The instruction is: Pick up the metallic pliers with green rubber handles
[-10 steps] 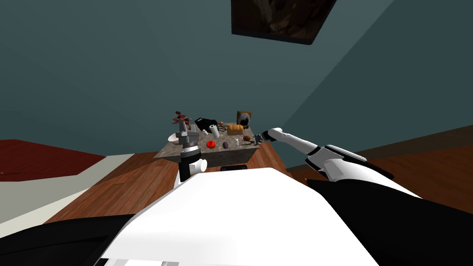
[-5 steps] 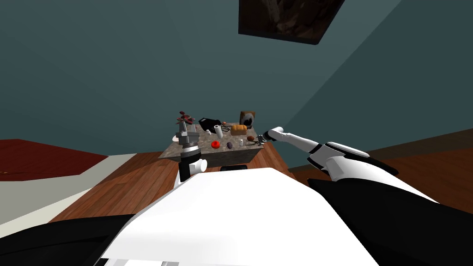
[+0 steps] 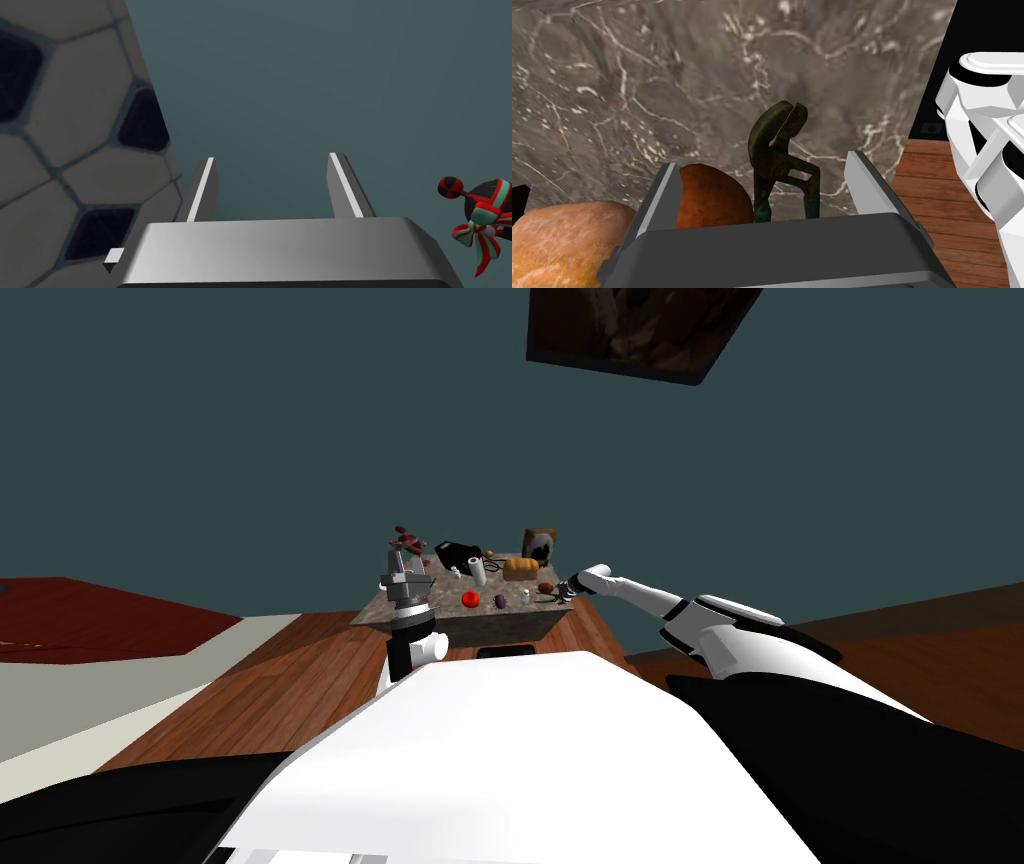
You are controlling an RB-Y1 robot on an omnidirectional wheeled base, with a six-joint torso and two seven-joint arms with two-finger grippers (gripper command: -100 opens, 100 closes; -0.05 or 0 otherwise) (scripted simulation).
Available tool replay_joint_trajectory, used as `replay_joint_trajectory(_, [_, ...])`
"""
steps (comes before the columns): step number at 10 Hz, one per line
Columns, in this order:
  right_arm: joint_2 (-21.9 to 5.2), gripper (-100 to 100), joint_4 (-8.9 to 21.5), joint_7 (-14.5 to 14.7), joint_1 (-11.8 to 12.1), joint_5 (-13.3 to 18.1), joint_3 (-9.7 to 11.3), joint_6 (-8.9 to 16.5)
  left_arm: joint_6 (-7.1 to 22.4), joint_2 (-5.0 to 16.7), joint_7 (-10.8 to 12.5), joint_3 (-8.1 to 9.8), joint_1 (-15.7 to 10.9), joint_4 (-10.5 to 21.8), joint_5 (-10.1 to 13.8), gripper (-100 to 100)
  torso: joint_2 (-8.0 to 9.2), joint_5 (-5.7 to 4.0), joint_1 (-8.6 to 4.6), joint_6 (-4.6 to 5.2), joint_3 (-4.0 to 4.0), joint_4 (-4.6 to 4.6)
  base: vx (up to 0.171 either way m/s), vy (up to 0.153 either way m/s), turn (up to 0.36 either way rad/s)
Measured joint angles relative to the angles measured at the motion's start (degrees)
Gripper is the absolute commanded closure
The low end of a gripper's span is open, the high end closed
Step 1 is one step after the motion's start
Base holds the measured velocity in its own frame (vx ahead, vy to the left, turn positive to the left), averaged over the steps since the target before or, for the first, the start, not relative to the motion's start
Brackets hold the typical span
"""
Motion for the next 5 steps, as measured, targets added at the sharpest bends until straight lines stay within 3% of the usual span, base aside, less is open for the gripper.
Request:
replay_joint_trajectory(3, [2.4,-100,3.7,0.2,-0.5,0.8,0.5,0.8,0.0,0.0,0.0,0.0,0.0,0.0,0.0,0,-0.03,-0.05,-0.03,-0.01,-0.03,-0.03,-0.028,-0.026,0.054])
replay_joint_trajectory(4, [2.5,100,3.9,0.2,-0.5,0.8,0.5,0.9,0.0,0.0,0.0,0.0,0.0,0.0,0.0,0,-0.15,-0.07,-0.03,0.01,-0.11,-0.07,0.0,0.0,0.0])
replay_joint_trajectory(5, [2.5,100,3.9,0.2,-0.5,0.8,0.5,0.9,0.0,0.0,0.0,0.0,0.0,0.0,0.0,0,-0.22,-0.06,0.0,0.0,-0.15,-0.09,-0.009,0.0,-0.003])
